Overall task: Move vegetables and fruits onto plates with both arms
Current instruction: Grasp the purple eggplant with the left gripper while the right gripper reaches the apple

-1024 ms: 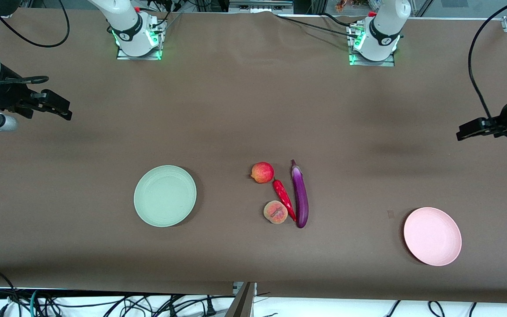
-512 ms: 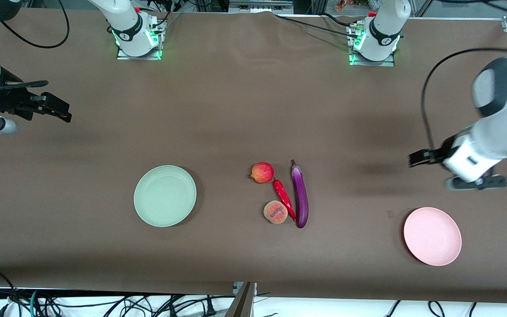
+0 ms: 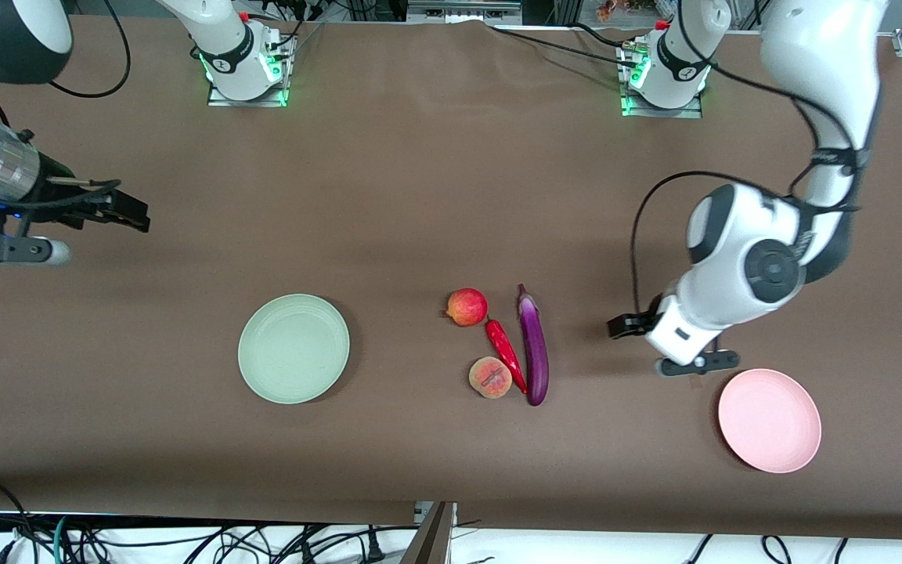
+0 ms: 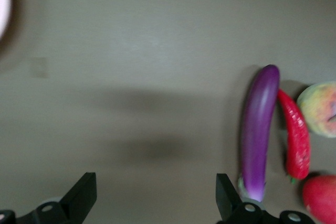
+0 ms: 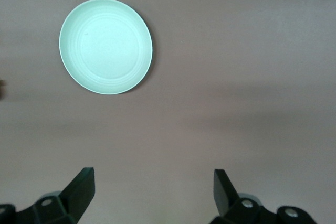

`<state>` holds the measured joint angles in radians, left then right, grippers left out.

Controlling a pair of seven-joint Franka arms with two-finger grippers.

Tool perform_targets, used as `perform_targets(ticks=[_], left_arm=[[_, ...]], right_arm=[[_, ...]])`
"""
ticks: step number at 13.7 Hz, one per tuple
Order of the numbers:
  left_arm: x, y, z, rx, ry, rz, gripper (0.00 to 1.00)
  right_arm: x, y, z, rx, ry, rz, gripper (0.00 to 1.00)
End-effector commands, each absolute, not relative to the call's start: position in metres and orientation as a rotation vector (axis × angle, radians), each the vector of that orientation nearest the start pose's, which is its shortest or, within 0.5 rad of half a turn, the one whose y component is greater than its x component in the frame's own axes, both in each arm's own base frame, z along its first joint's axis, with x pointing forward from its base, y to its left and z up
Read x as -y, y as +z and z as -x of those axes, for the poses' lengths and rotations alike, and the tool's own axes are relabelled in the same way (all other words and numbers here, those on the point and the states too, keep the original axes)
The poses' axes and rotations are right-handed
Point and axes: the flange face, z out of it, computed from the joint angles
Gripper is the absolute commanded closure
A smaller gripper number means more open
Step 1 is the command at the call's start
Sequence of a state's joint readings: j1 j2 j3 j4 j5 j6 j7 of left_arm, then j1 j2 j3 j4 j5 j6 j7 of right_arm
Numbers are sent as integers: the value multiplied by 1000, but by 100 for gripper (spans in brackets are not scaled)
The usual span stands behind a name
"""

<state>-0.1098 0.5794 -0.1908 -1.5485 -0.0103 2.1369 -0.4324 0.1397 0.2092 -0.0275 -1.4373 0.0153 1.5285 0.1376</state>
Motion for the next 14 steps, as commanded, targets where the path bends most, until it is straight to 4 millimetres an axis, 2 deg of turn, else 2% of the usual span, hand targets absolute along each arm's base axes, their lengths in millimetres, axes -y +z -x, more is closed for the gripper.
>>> perform_targets(ticks=[1, 3, 4, 5, 7, 9, 11, 12, 13, 14], left_arm=[[234, 289, -676, 312, -38, 3254, 0], [262, 263, -670, 338, -45, 3264, 0], [271, 253, -668, 335, -56, 3272, 0], [272, 245, -670, 343, -81, 3282, 0], [282, 228, -670, 327, -135, 3299, 0], [291, 217, -673, 257, -194, 3283, 0], [303, 208, -669, 254, -195, 3271, 0], [308, 202, -666, 246, -209, 3264, 0], [312, 197, -664, 213, -232, 3246, 2], [317, 194, -661, 185, -254, 3222, 14]], right_arm=[[-90, 535, -616, 3, 239, 3157, 0], [-99, 499, -628, 33, 305, 3149, 0], [-111, 493, -632, 59, 272, 3148, 0], [-132, 482, -637, 86, 229, 3147, 0], [-183, 451, -646, 150, 163, 3133, 0], [-231, 414, -655, -19, 90, 3088, 0], [-300, 372, -658, -145, -23, 3046, 0], [-330, 353, -659, -268, -71, 3017, 0], [-360, 338, -662, -420, -123, 2960, 0], [-382, 327, -665, -564, -150, 2880, 0]])
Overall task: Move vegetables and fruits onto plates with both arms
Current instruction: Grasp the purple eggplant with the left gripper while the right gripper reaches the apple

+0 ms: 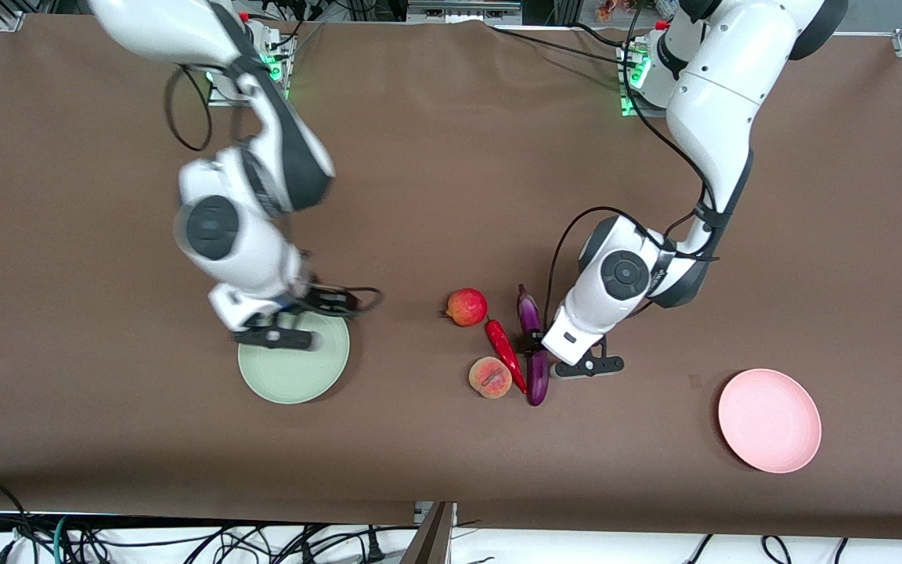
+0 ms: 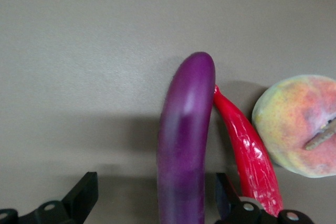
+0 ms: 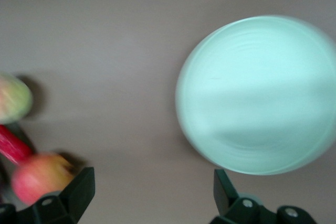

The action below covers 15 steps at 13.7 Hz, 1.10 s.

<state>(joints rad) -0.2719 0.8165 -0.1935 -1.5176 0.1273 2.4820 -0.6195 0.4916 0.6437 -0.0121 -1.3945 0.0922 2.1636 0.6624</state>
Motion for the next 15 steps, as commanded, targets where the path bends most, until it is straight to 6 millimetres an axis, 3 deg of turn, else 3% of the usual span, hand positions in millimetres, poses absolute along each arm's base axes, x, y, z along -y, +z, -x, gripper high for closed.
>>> perform_targets(ticks=[1, 3, 5, 6, 8, 10, 12, 15], left_arm=[[318, 187, -659, 232, -253, 3206, 24], [326, 181, -654, 281, -251, 3191, 51], [325, 183, -655, 270, -258, 3190, 91], [323, 187, -658, 266, -268, 3191, 100], [302, 218, -681, 300, -327, 3184, 100], [262, 238, -698, 250, -272, 3138, 100], [202, 259, -719, 73, -245, 3107, 100], [80, 260, -743, -56, -227, 3067, 100]], right_arm=[[-405, 317, -665, -657, -146, 2796, 0], [-437, 295, -659, -867, -120, 2630, 0], [-473, 271, -641, -989, -135, 2513, 0], [-488, 258, -628, -1032, -105, 2505, 0], [-503, 249, -613, -1119, -67, 2487, 0], [-503, 241, -608, -1203, -36, 2463, 0], [-502, 231, -607, -1223, -27, 2468, 0], [-505, 210, -601, -1229, -12, 2491, 0]])
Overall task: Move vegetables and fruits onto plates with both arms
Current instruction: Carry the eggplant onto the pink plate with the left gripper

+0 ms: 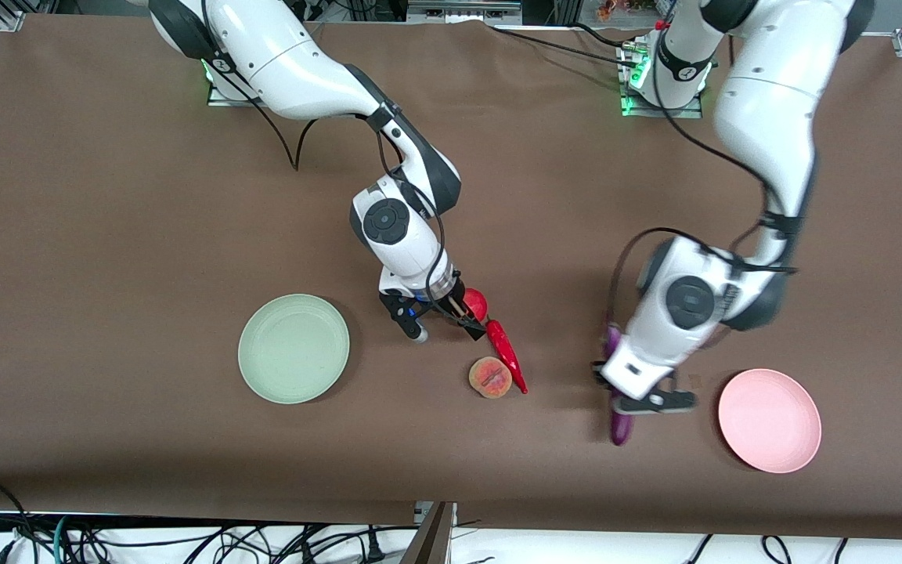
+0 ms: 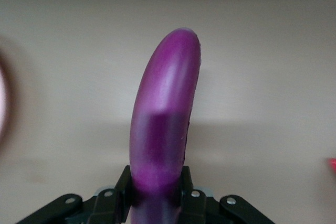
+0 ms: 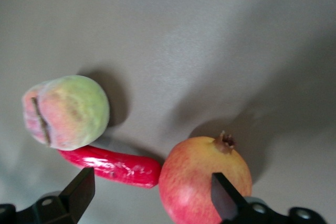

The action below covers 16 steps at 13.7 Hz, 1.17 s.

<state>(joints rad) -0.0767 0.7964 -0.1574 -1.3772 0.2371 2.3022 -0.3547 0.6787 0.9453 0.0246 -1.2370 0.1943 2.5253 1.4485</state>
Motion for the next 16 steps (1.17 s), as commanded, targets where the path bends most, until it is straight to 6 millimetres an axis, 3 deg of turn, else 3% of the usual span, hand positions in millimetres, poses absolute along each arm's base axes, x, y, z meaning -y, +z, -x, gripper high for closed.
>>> perform_targets(ticks=[1, 3, 6, 8, 11, 14, 15, 16], left_arm=[[44, 260, -746, -119, -229, 3058, 100], [-18, 259, -748, -148, -229, 3051, 100], [-62, 258, -746, -82, -226, 3044, 100], [-108, 242, -740, 2, -240, 3045, 100], [-121, 222, -740, -36, -292, 3045, 100], [-117, 216, -740, -35, -286, 3048, 100], [-118, 217, -741, -43, -290, 3047, 79], [-117, 218, -742, -39, -298, 3047, 34]], right_arm=[[-507, 212, -599, -1220, -13, 2499, 0], [-505, 208, -594, -1221, 2, 2551, 0], [-512, 197, -584, -1215, 7, 2579, 0], [-510, 195, -580, -1227, 36, 2613, 0], [-521, 186, -561, -1186, 30, 2717, 0], [-524, 176, -550, -1164, -11, 2769, 0], [-525, 176, -550, -1164, -11, 2769, 0], [-527, 176, -548, -1170, -10, 2766, 0]])
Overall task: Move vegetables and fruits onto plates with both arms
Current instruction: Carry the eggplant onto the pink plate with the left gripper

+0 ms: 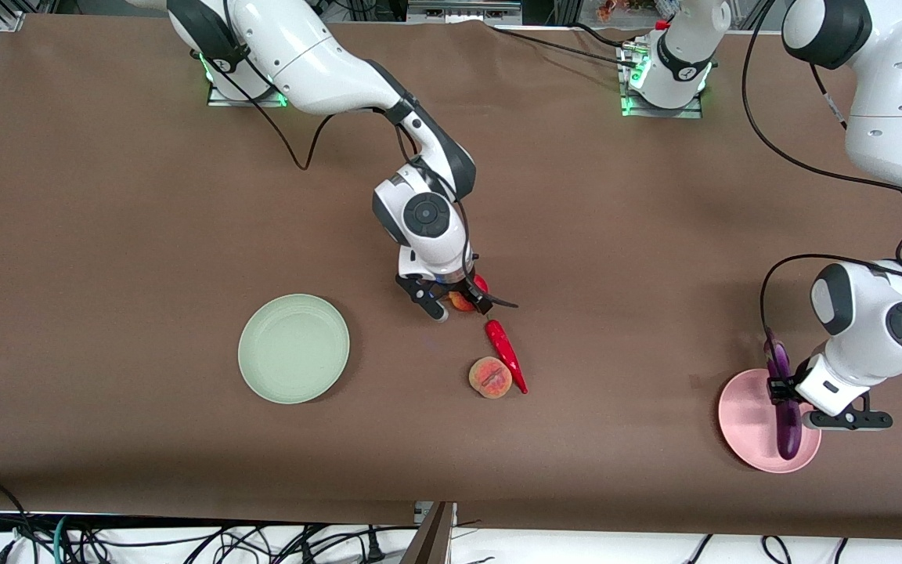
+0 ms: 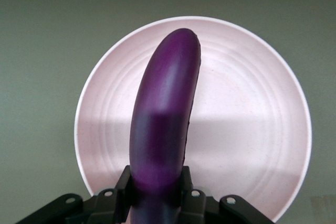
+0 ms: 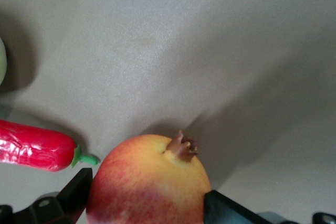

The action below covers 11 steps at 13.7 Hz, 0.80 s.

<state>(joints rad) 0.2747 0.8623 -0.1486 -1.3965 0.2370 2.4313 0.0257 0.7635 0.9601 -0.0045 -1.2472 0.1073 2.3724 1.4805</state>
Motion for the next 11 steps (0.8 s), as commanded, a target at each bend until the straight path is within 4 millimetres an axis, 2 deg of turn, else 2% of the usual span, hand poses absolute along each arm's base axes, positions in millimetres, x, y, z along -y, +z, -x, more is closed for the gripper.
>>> perform_targets(ticks=[1, 2, 5, 8, 10, 11], left_arm=[[-117, 217, -744, -34, -315, 3046, 4], [-117, 220, -745, -33, -329, 3045, 0], [-116, 236, -751, -32, -350, 3041, 0], [-110, 257, -757, 28, -301, 3091, 0], [-89, 275, -762, 36, -218, 3138, 0], [-74, 277, -763, 47, -193, 3148, 0]], right_arm=[[-530, 175, -545, -1178, -8, 2765, 0], [-531, 173, -542, -1177, -7, 2771, 0], [-529, 163, -541, -1168, -15, 2783, 0], [-525, 156, -534, -1123, -46, 2879, 0], [-536, 154, -516, -1080, -65, 2964, 0], [-537, 154, -515, -1091, -70, 2960, 0]])
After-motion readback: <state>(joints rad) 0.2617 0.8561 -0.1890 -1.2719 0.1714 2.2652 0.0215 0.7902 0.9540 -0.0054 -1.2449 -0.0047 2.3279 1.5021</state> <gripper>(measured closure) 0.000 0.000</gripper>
